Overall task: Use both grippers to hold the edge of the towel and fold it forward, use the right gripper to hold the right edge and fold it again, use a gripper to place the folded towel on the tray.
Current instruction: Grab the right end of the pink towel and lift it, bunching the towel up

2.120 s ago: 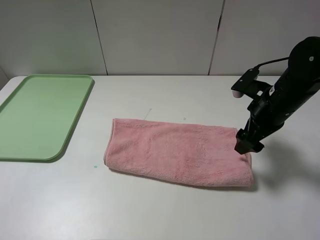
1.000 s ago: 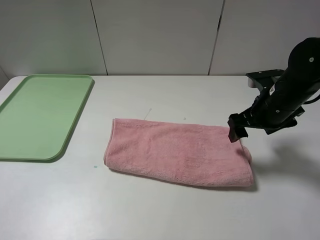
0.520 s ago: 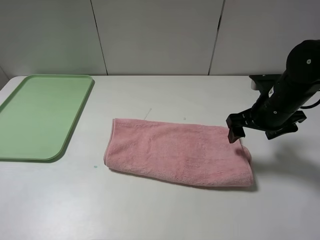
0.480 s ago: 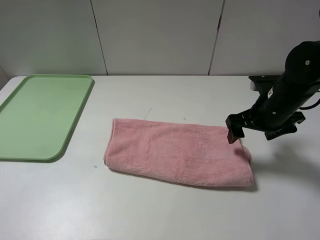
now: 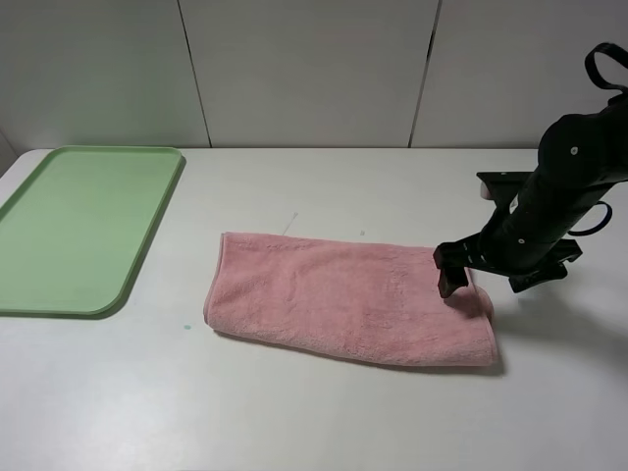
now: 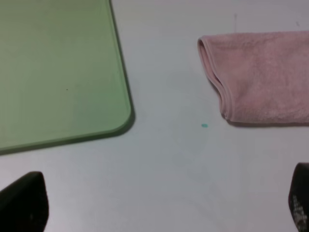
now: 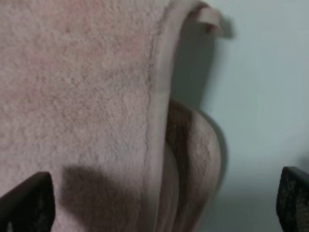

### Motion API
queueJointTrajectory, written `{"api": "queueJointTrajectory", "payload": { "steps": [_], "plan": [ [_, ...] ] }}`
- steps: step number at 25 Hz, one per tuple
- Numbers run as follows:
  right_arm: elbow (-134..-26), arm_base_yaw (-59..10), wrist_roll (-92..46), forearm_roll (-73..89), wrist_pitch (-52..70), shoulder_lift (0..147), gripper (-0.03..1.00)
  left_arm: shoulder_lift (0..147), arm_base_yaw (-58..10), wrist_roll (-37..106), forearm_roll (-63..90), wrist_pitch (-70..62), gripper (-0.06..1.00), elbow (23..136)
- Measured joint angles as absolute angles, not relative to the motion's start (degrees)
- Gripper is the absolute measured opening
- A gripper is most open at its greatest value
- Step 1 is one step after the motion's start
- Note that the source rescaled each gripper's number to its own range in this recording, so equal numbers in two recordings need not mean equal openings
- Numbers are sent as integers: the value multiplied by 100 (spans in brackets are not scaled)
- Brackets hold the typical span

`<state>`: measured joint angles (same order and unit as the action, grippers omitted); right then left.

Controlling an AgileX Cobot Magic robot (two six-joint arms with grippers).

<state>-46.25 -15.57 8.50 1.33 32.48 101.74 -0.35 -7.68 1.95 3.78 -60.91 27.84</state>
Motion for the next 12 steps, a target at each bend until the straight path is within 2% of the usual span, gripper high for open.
{"api": "queueJointTrajectory", "payload": {
  "steps": [12],
  "plan": [
    [-4666,-1557,850,284,3158,10825,100,-35,-768,195,378,-6091,100,2784]
  ]
}}
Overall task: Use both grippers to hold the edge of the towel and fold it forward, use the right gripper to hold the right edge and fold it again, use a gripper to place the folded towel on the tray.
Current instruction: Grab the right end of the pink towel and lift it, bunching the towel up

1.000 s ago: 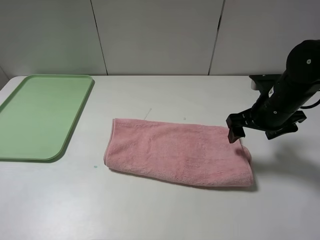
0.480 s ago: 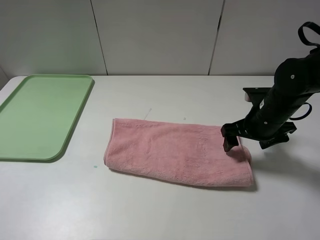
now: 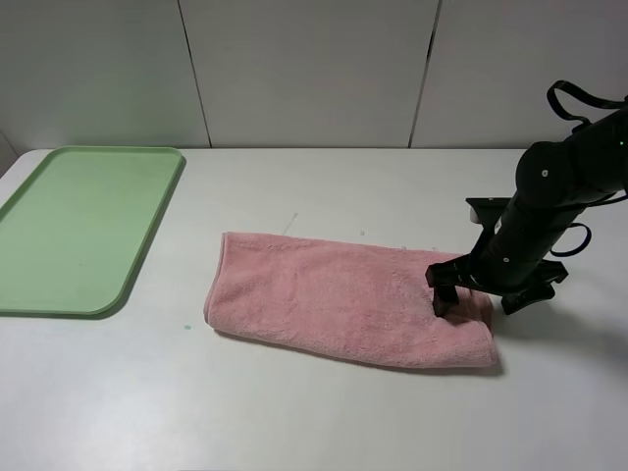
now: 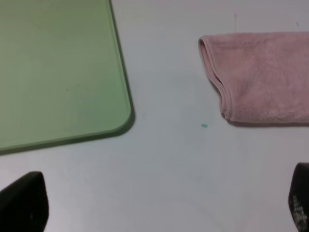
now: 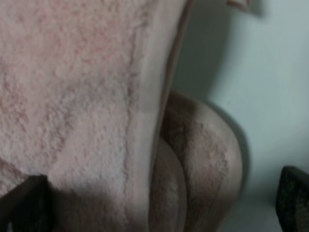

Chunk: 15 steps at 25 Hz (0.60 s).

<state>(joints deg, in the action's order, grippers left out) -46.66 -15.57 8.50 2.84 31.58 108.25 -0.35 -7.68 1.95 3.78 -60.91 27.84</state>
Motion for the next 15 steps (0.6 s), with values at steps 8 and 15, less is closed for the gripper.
{"api": "queueJointTrajectory", "payload": {
  "steps": [8,15],
  "plan": [
    [-4684,-1557,850,284,3199,10879,100,-35,-768,195,378,-6091,100,2784],
    [-4703,-1557,850,535,3241,10894,55,-35,-768,195,378,-6091,100,2784]
  ]
}}
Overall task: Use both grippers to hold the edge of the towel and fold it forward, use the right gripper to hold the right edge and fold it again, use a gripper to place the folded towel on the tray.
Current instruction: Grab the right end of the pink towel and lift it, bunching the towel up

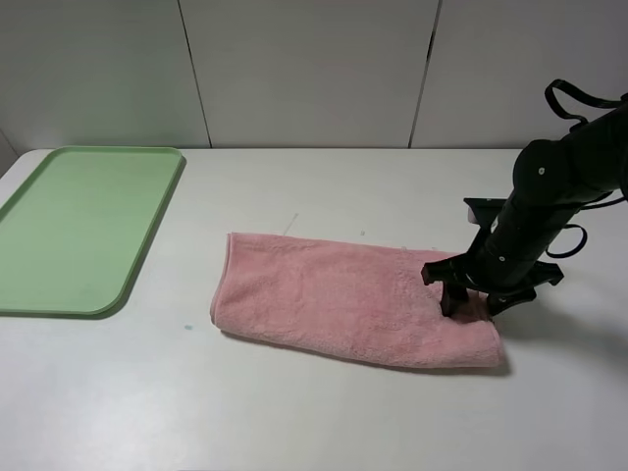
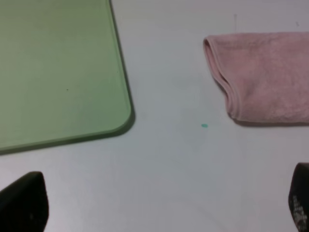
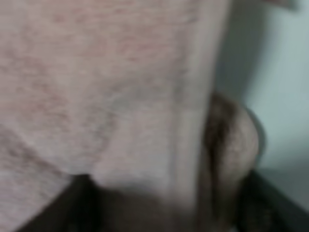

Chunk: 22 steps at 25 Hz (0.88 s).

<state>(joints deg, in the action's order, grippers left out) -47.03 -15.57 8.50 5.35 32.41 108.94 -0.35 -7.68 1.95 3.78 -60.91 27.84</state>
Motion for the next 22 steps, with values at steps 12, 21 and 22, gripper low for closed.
{"api": "queueJointTrajectory", "payload": {
  "steps": [12,21,22],
  "plan": [
    [-4716,-1575,850,1004,3245,10911,5,-45,-768,195,378,-6091,100,2784],
    [-4730,-1575,1057,340,3381,10819,5,-45,-768,195,378,-6091,100,2784],
    [-4716,-1575,1129,187,3429,10775,5,-45,-768,195,378,-6091,100,2784]
  ]
}}
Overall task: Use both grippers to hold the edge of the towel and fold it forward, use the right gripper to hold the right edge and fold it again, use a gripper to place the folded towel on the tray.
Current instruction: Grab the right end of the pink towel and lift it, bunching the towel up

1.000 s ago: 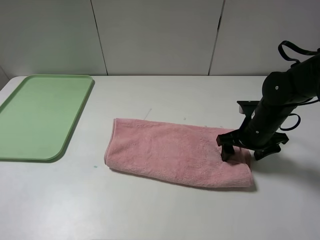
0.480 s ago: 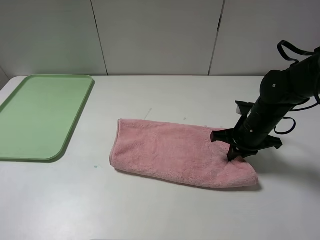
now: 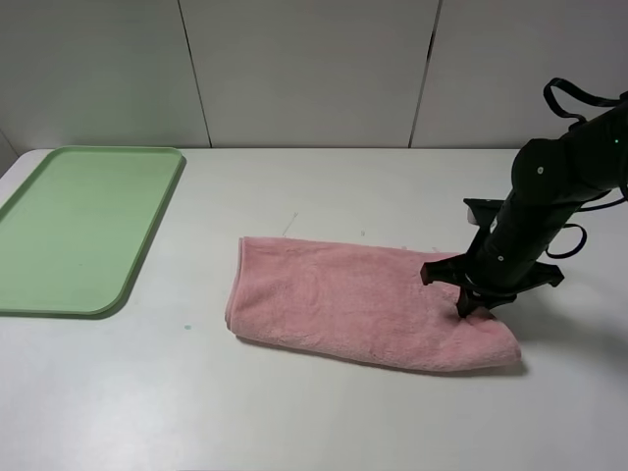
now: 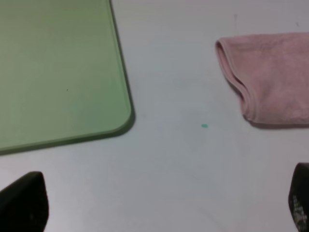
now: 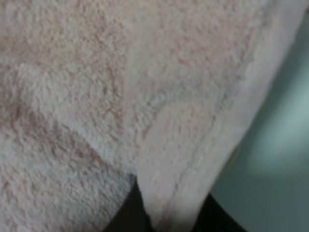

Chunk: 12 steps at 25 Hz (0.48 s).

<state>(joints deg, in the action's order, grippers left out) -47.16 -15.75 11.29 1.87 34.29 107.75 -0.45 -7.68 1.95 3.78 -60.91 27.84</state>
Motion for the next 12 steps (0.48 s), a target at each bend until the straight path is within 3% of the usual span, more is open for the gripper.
{"api": "queueJointTrajectory", "payload": {
  "steps": [12],
  "plan": [
    [-4945,-1575,1427,-837,4546,9726,5,-45,-768,195,378,-6091,100,2784]
  ]
}}
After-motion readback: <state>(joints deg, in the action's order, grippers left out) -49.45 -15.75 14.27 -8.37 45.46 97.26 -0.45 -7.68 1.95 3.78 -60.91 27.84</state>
